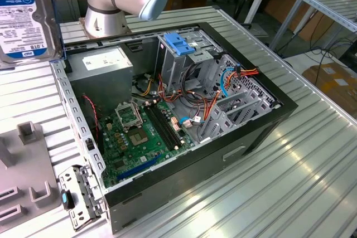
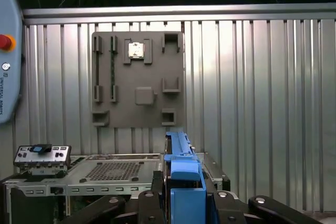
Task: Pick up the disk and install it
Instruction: 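Pick up the disk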
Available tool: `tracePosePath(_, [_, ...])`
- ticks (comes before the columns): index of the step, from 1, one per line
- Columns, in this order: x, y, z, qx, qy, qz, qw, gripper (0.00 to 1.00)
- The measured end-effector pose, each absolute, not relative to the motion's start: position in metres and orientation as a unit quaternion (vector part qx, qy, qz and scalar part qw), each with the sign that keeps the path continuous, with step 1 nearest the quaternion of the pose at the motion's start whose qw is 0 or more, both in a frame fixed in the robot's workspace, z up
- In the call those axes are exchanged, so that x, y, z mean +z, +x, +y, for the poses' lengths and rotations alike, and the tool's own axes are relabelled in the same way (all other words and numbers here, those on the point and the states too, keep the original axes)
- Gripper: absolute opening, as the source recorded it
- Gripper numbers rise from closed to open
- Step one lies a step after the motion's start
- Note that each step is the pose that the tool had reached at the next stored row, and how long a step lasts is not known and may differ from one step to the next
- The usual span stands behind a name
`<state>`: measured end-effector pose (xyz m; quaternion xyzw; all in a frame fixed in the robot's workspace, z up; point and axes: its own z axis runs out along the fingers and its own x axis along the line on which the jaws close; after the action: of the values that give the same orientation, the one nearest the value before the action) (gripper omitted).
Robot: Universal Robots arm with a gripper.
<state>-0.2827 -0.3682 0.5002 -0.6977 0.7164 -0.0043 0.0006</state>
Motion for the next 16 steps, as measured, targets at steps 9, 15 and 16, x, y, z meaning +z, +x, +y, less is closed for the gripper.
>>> tracePosePath(9, [0.500,-0.244,-0.368,-0.004,-0.698,0.716,0.001,0.37])
tracePosePath(15, [0.500,-0.214,-0.368,-0.004,-0.698,0.716,0.001,0.37])
tracePosePath(16, [0.500,-0.210,-0.368,-0.004,-0.698,0.716,0.001,0.37])
